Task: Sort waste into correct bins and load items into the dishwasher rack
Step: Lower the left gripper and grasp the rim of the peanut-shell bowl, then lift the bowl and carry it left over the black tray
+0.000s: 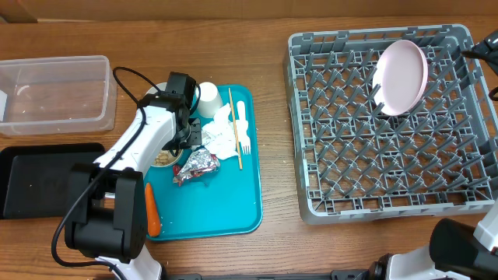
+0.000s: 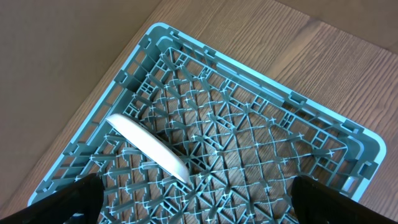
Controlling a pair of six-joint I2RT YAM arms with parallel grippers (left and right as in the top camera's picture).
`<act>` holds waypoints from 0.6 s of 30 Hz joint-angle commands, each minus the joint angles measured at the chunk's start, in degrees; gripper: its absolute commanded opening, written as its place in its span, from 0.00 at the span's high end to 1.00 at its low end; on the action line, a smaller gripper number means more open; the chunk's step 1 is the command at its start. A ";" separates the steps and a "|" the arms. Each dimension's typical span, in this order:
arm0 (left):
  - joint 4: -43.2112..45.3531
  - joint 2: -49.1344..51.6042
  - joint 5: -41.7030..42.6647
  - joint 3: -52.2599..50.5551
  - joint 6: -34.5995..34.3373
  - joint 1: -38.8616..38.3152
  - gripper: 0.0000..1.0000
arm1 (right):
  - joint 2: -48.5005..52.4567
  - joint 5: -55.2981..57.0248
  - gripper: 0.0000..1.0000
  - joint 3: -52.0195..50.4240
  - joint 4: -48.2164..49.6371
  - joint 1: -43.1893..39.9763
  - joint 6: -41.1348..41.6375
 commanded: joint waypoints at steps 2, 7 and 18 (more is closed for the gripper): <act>0.66 0.44 -1.73 -0.85 -0.22 -0.07 0.96 | 0.20 0.07 0.00 -0.13 0.09 0.00 0.46; -1.92 0.42 -1.79 0.83 -0.22 -0.07 0.96 | 0.17 0.07 0.00 -0.13 0.09 0.00 0.44; -13.42 0.42 -1.07 11.58 -1.64 -0.07 0.96 | 0.17 0.07 0.00 -0.13 0.09 0.00 0.46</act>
